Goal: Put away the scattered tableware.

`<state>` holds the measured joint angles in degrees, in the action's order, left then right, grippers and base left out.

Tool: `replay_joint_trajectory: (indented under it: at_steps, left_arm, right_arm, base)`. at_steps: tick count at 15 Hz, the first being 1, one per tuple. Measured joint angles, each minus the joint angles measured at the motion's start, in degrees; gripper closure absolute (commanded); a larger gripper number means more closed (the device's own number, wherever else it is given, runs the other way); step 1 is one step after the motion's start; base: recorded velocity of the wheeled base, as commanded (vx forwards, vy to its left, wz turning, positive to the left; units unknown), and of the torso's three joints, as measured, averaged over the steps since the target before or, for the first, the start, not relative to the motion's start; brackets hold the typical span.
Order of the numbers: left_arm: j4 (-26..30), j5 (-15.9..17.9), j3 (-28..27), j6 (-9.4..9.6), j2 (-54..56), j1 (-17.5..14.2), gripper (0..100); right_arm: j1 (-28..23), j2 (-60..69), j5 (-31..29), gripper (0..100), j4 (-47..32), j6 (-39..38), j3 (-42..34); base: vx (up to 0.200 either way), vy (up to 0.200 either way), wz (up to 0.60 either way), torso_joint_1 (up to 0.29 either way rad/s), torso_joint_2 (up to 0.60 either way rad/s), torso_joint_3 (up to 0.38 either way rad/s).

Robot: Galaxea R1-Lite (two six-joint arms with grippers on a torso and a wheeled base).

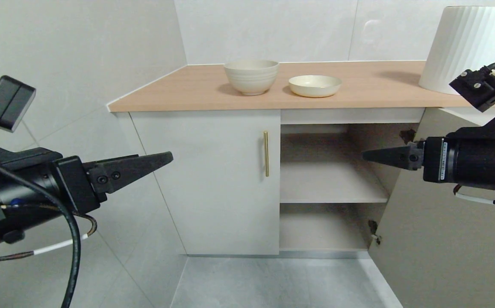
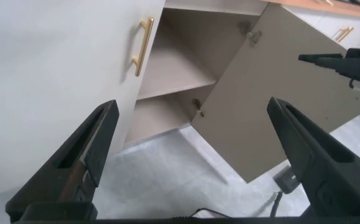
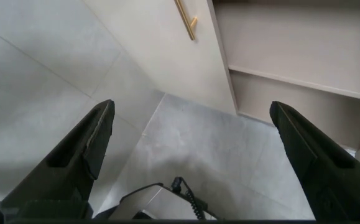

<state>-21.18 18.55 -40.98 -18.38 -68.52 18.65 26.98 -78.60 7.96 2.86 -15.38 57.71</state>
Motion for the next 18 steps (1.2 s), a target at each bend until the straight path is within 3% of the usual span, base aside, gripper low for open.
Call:
replay_joint_trajectory:
  at_steps: [15,18]
  left_arm:
    - [0.4,0.2,0.1,0.13,-0.4,0.0,0]
    - [0.3,0.2,0.2,0.11,-0.1,0.1,0]
  right_arm:
    - [0.9,4.6,0.8,0,-3.0,-0.3,0.0]
    - [1.4,6.4,1.7,0,-3.0,-0.3,-1.0]
  base:
    - [0.200,0.000,0.00,0.003,0.00,0.003]
    - [0.000,0.000,0.00,0.000,0.00,0.000]
